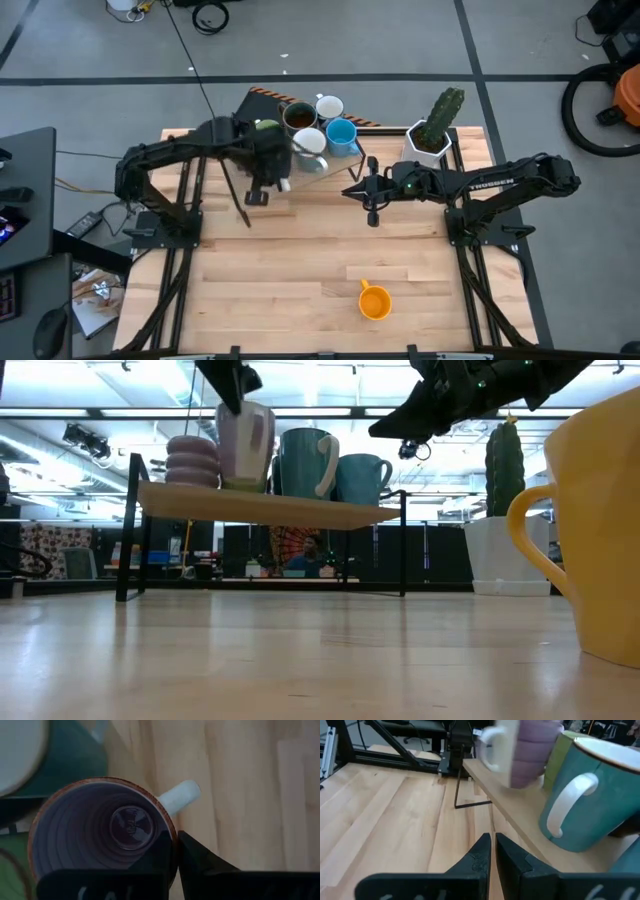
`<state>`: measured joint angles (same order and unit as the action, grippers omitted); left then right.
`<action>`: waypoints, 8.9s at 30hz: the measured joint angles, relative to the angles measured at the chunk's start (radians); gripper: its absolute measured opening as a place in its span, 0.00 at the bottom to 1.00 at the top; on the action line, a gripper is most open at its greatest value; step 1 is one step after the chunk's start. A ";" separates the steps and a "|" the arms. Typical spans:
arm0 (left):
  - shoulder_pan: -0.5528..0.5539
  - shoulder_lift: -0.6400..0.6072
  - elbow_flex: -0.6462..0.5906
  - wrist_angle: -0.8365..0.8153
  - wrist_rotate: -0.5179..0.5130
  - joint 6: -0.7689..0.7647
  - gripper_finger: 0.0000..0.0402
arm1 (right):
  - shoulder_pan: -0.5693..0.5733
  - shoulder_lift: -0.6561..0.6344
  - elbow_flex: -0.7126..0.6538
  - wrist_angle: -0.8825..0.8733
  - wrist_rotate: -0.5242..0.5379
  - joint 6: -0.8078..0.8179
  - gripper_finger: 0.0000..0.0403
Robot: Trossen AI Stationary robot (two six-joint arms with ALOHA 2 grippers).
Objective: Place coffee mugs
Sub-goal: Put the stripe purple mug on the shelf, then put the yellow mug on the shelf
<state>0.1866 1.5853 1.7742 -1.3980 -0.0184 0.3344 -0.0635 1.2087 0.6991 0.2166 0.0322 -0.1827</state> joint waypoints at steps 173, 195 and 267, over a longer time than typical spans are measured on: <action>-0.780 0.235 -0.363 0.842 -0.290 -0.574 0.52 | 0.769 0.181 0.302 -1.062 0.153 0.877 0.31; -0.776 0.211 -0.362 0.776 -0.237 -0.637 0.52 | 0.792 0.464 0.283 -0.724 -0.130 0.985 0.31; -0.747 0.241 -0.278 0.764 -0.113 -0.952 0.52 | 0.517 0.536 0.218 -0.280 0.290 0.675 0.31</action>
<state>-0.5608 1.8260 1.4963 -0.6336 -0.1315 -0.6174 0.4532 1.7446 0.9169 -0.0636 0.3222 0.4927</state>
